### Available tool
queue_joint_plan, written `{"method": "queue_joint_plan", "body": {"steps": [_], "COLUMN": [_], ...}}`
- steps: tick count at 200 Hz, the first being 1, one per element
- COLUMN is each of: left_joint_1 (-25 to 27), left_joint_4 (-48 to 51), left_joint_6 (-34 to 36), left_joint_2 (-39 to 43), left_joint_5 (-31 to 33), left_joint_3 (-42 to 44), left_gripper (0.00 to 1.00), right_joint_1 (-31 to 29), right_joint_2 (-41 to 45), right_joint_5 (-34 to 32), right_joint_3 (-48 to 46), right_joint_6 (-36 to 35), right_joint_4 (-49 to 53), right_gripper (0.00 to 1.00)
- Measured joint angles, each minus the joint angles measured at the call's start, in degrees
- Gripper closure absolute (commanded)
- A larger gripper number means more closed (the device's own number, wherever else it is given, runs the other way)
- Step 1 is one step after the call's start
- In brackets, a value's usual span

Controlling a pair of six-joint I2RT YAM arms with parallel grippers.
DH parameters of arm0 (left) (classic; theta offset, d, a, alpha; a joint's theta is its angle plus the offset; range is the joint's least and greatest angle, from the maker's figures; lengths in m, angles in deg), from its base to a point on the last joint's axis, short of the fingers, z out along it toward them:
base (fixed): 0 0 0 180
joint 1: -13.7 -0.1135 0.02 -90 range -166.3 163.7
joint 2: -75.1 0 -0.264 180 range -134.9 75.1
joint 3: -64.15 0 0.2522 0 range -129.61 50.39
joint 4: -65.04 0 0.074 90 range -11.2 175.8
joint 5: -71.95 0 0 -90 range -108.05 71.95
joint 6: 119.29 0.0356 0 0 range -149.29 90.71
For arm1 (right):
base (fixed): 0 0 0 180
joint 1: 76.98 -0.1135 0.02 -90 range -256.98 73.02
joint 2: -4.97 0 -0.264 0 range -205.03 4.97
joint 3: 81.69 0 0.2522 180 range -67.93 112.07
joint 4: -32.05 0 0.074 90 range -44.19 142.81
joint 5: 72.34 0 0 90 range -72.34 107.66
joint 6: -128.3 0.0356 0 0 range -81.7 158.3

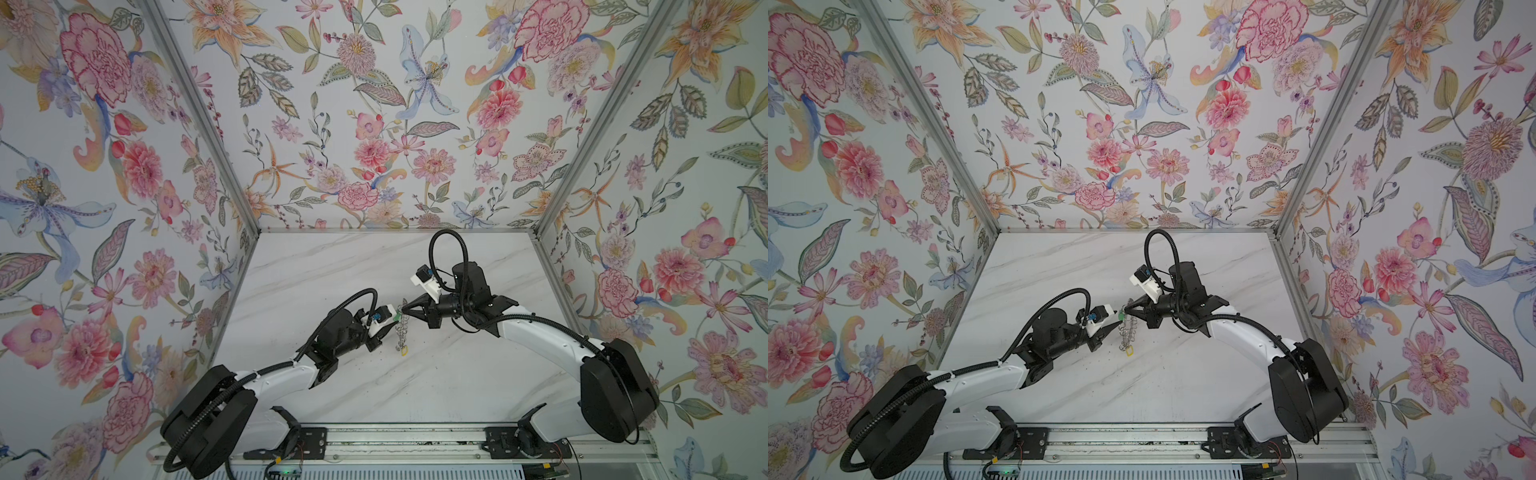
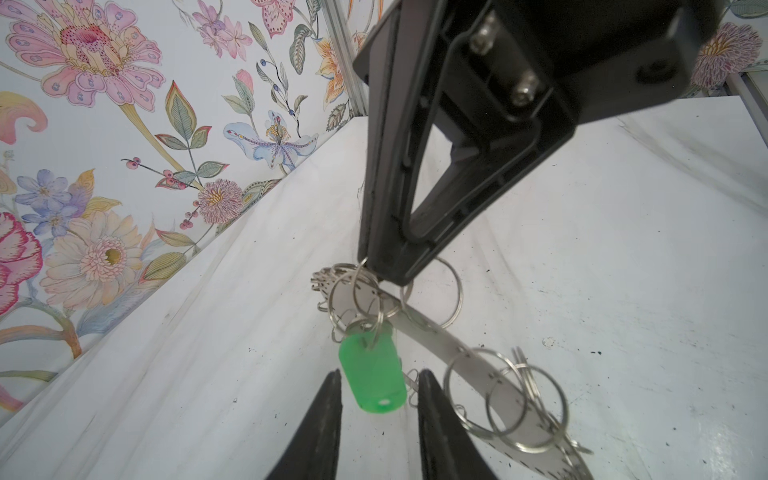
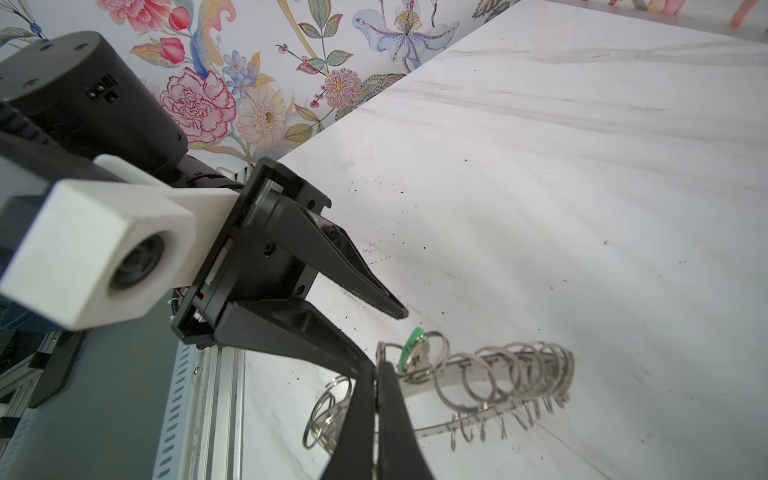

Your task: Remove the keys from the keyring

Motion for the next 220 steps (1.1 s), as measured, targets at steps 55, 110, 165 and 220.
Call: {"method": "queue_joint_plan", "body": {"steps": [55, 110, 165, 220], "left_joint_1": [0.24, 2.05, 2.4, 2.49], "left_joint_4": [0.02, -0.42, -0.57, 0.11], "left_joint_6": [0.02, -0.04, -0.24, -0.2], "left_joint_2": [0.02, -0.17, -0.28, 0.31], "left_joint_5": [0.04, -0.44, -0.35, 1.16], "left_joint_3": [0.0, 0.0, 0.0, 0.04], "left_gripper": [0.76, 0.83, 1.0, 1.0], "right_joint_1": [0.0, -0.2, -0.31, -0.24], "right_joint_2": [-1.22, -2.05, -2.19, -2.23], "right_joint_5": [1.7, 2.25, 2.27, 2.29], "right_joint_3": [0.11, 0.98, 1.14, 1.27], "right_joint_6": [-0.02, 0.02, 0.0, -0.28], "right_joint_4": [2.4, 2.58, 2.67, 3.98], "right_gripper": [1.0, 1.0, 1.0, 1.0]}}
